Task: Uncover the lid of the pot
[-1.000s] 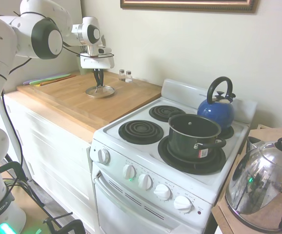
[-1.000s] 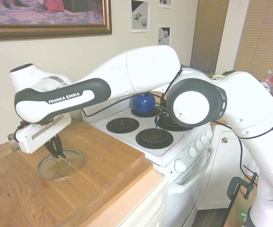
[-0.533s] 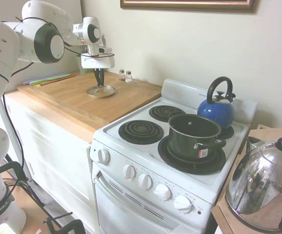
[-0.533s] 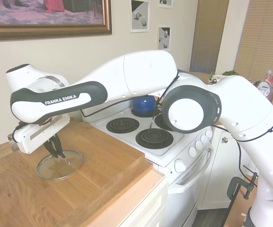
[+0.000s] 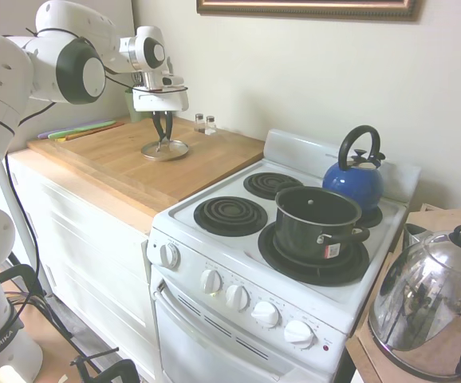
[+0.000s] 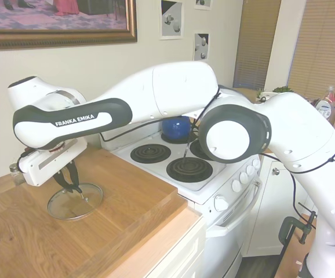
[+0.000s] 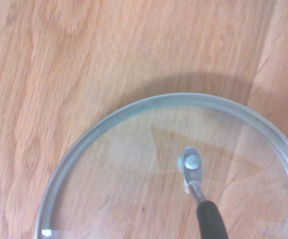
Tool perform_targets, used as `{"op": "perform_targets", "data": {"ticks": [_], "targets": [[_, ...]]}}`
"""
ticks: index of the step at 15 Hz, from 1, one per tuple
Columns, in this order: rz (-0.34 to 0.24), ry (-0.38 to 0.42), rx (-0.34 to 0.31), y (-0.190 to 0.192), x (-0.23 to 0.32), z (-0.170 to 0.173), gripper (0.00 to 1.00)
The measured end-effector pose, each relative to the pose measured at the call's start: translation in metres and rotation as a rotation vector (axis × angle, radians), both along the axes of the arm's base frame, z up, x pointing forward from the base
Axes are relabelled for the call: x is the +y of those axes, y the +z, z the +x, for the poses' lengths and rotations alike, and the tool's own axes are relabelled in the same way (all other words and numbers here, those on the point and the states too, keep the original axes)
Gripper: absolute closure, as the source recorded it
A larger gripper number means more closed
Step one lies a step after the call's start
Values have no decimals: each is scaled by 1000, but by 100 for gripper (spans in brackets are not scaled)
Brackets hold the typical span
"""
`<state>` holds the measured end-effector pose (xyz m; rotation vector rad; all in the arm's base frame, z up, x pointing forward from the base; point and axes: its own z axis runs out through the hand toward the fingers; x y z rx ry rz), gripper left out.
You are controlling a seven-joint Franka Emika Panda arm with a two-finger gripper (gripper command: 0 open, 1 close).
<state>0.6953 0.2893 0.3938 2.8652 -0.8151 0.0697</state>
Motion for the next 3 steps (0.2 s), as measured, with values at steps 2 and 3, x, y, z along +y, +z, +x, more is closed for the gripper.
{"op": "perform_targets", "data": {"ticks": [2,3], "targets": [[-7,16,-21,8,8,-3,0],[-12,31,-47,17,15,-6,0]]}}
